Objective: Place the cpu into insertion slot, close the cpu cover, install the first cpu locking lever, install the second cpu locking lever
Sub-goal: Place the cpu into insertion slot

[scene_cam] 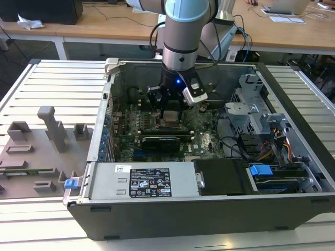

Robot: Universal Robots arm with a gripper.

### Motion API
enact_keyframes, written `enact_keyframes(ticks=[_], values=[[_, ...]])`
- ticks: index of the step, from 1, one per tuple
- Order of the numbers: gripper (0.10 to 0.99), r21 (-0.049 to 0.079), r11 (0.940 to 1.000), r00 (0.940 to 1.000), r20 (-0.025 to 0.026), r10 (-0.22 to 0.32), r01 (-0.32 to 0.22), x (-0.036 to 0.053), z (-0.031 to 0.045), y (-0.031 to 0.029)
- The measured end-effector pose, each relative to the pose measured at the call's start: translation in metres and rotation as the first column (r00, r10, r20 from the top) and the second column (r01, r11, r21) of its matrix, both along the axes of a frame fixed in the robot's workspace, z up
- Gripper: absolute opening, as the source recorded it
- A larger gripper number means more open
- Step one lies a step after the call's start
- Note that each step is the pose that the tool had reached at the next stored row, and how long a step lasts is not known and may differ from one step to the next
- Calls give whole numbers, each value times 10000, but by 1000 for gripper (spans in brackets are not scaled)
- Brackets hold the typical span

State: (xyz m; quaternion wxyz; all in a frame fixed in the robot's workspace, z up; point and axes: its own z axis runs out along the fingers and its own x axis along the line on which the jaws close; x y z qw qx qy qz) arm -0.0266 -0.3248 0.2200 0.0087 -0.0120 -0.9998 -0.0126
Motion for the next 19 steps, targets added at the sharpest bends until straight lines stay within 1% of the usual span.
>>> enact_keyframes(ticks=[3,8,12,16,19], values=[[541,-2,10000,10000,0,-66,66,0,0,0],[541,-8,9991,9991,0,-418,418,0,-1,0],[541,-18,9948,9948,1,-1015,1015,1,-1,0],[541,-31,9904,9904,3,-1384,1384,1,-2,0],[541,-39,9856,9856,4,-1689,1689,1,-3,0]])
